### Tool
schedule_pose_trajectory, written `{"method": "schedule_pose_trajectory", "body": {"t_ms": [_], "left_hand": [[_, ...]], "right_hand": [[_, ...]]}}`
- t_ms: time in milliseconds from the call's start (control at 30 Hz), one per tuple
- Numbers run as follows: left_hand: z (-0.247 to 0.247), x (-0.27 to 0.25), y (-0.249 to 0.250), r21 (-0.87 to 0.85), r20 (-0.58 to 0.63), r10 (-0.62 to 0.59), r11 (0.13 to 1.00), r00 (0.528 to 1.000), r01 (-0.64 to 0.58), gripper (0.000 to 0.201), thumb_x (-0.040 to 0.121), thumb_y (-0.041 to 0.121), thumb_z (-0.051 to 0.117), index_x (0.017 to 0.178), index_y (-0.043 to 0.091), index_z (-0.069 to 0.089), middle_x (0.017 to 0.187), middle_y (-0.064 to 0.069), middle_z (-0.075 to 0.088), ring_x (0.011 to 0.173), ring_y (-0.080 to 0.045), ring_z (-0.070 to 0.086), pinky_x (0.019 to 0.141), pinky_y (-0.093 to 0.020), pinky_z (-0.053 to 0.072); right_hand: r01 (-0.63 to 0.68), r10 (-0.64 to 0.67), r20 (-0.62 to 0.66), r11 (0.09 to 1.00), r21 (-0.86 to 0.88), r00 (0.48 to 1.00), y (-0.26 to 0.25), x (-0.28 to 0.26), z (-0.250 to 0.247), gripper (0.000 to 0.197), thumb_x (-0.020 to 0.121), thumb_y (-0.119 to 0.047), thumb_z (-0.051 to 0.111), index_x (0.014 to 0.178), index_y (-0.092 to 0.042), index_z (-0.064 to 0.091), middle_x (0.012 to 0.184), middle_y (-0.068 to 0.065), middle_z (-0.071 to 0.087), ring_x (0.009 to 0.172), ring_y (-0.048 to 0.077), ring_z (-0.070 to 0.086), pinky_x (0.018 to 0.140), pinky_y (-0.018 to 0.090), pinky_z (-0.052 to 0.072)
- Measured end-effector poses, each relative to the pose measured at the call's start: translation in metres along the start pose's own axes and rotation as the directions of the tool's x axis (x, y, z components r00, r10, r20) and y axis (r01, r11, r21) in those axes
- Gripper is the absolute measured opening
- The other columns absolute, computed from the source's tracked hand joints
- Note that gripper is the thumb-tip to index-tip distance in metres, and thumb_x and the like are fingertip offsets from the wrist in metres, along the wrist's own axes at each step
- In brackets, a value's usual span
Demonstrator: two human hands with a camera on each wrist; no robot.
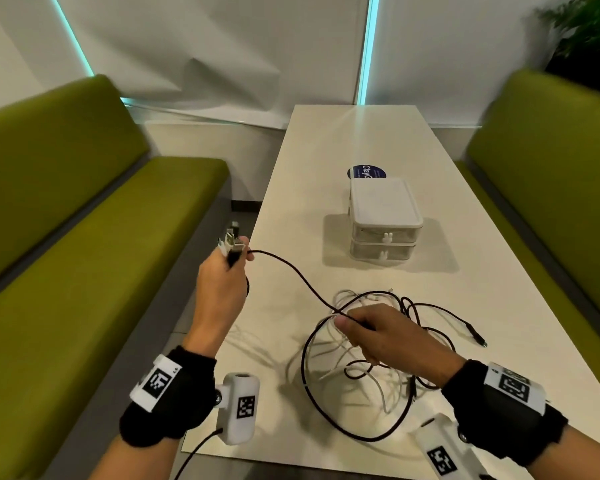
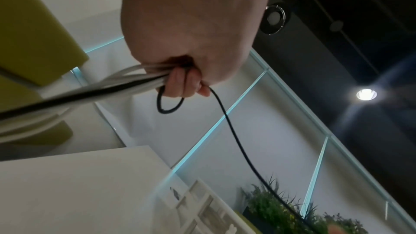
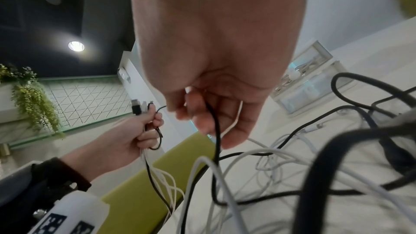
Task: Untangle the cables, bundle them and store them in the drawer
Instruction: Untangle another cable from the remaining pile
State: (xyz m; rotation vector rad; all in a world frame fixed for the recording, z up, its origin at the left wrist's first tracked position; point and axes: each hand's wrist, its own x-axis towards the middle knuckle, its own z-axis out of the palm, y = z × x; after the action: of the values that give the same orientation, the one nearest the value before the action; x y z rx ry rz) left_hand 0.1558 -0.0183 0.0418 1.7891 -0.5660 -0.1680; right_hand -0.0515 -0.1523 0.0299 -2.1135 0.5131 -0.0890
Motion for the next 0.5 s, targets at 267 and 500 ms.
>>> {"method": "schedule_pose_trajectory", "body": {"t_ms": [267, 500], "left_hand": [[0.011, -0.022, -0.003, 0.076, 0.072, 0.216, 0.972, 0.974, -0.221, 0.024, 0.101, 0.016, 0.045, 0.114, 0.026, 0.062, 0.108, 0.014, 0.068, 0.045, -0.012, 0.06, 0.054, -0.023, 0.048], [0.041, -0.043, 0.011, 0.086, 0.54, 0.219, 0.946, 0.813, -0.312, 0.059, 0.085, -0.013, 0.045, 0.102, 0.038, 0.067, 0.093, 0.022, 0.067, 0.049, -0.002, 0.061, 0.046, -0.021, 0.047]], "right_hand": [[0.047, -0.085, -0.236, 0.986, -0.161, 0.968, 0.004, 0.006, -0.001, 0.042, 0.103, -0.033, 0.043, 0.066, -0.016, 0.053, 0.052, -0.023, 0.052, 0.052, 0.002, 0.048, 0.054, 0.017, 0.034], [0.092, -0.135, -0.144, 0.957, -0.276, 0.98, 0.0, 0.013, 0.009, 0.036, 0.101, -0.037, 0.045, 0.074, -0.023, 0.064, 0.055, -0.012, 0.052, 0.059, 0.0, 0.052, 0.061, 0.015, 0.037]]}}
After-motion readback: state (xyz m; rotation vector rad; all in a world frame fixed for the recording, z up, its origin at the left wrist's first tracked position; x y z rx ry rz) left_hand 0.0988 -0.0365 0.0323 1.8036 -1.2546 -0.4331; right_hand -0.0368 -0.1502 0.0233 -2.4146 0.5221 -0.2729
